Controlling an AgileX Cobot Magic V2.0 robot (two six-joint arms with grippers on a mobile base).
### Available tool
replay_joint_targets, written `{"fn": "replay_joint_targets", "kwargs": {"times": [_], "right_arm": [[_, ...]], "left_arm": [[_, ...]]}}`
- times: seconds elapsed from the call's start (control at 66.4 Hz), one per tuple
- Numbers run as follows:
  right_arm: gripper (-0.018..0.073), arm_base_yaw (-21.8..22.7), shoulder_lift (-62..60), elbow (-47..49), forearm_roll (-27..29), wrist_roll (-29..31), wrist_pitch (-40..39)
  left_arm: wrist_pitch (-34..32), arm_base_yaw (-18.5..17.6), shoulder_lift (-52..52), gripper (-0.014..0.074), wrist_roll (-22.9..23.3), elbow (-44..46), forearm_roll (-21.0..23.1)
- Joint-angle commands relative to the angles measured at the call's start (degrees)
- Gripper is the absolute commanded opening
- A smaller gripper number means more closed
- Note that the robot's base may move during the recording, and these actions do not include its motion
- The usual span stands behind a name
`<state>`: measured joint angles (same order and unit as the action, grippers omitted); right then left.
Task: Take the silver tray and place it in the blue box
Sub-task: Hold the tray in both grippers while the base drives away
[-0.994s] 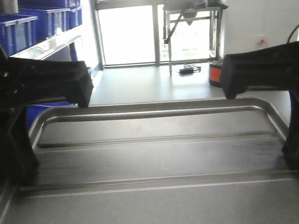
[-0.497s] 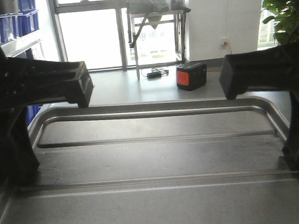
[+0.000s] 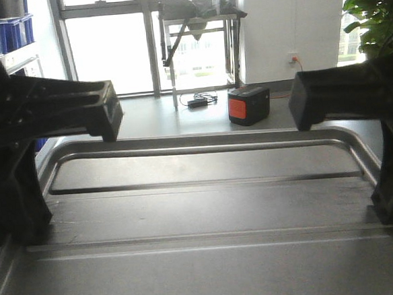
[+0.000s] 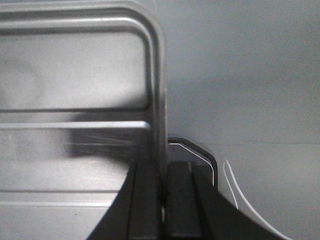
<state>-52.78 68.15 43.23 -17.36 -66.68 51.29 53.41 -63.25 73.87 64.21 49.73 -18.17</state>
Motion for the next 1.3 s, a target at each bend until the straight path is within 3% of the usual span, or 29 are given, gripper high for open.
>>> {"fn": "replay_joint_targets", "kwargs": {"times": [0.0,1.281], "right_arm": [[0.0059,0.1,-1.5,1.4,-2.2,0.0,-1.4],[0.0059,0.2,-1.5,1.4,-2.2,0.0,-1.1]], "left_arm": [[-0.9,-0.4,-1.6,-0.0015,-0.1,1.4,-1.2],[-0.8,-0.4,-1.5,-0.0015,-0.1,1.4,-0.9]]}}
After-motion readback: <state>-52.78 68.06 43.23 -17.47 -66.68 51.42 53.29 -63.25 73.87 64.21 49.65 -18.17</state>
